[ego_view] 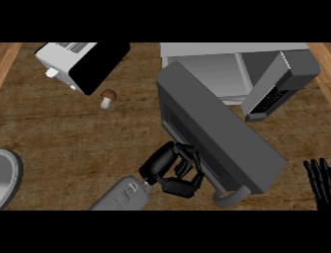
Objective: Pick up the milk, place it into the microwave and close the microwave
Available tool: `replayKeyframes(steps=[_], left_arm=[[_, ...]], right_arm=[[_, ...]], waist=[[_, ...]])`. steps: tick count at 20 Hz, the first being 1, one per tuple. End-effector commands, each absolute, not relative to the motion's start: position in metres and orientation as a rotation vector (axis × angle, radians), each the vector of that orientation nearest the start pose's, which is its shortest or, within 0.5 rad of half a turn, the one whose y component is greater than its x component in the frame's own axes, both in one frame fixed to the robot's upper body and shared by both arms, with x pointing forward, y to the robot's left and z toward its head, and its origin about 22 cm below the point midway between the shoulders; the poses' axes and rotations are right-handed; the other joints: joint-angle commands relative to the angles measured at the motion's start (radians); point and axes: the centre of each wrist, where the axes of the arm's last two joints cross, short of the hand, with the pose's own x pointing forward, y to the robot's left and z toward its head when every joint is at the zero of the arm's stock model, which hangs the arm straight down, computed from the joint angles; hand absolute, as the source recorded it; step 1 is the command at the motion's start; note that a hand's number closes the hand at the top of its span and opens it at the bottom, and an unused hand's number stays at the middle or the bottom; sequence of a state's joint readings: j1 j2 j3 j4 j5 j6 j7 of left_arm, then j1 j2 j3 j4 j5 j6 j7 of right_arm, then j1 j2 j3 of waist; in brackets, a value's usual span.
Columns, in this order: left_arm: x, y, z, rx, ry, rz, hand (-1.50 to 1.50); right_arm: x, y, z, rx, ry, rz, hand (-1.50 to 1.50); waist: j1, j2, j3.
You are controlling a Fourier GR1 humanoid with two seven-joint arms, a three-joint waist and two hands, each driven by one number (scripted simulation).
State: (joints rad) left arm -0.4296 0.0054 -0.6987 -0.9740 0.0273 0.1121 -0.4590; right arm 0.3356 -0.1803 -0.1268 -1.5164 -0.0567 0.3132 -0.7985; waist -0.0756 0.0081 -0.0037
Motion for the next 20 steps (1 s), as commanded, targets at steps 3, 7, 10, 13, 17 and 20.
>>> replayKeyframes(steps=[3, 7, 10, 13, 17, 20], left_arm=[[0.265, 0.047, -0.066, -0.406, -1.711, -0.741, 1.50], [0.270, 0.037, -0.060, -0.422, -1.683, -0.774, 1.50], [0.266, 0.025, -0.047, -0.461, -1.751, -0.696, 1.50], [0.256, 0.023, -0.050, -0.456, -1.772, -0.618, 1.50], [0.265, 0.017, -0.036, -0.407, -1.825, -0.522, 1.50], [0.272, 0.016, -0.028, -0.341, -1.843, -0.417, 1.50]], right_arm=[[0.144, -0.321, -0.016, 0.131, -2.053, 0.153, -1.50], [0.143, -0.314, 0.000, 0.158, -2.056, 0.196, -1.50], [0.149, -0.310, 0.011, 0.206, -2.070, 0.189, -1.50], [0.149, -0.309, 0.015, 0.239, -2.063, 0.202, -1.50], [0.148, -0.318, 0.034, 0.230, -2.058, 0.306, -1.50], [0.150, -0.326, 0.044, 0.238, -2.063, 0.342, -1.50]], waist=[[-0.031, 0.008, -0.002], [-0.050, 0.011, -0.002], [-0.063, 0.015, -0.003], [-0.090, 0.021, -0.004], [-0.116, 0.022, -0.005], [-0.128, 0.025, -0.005]])
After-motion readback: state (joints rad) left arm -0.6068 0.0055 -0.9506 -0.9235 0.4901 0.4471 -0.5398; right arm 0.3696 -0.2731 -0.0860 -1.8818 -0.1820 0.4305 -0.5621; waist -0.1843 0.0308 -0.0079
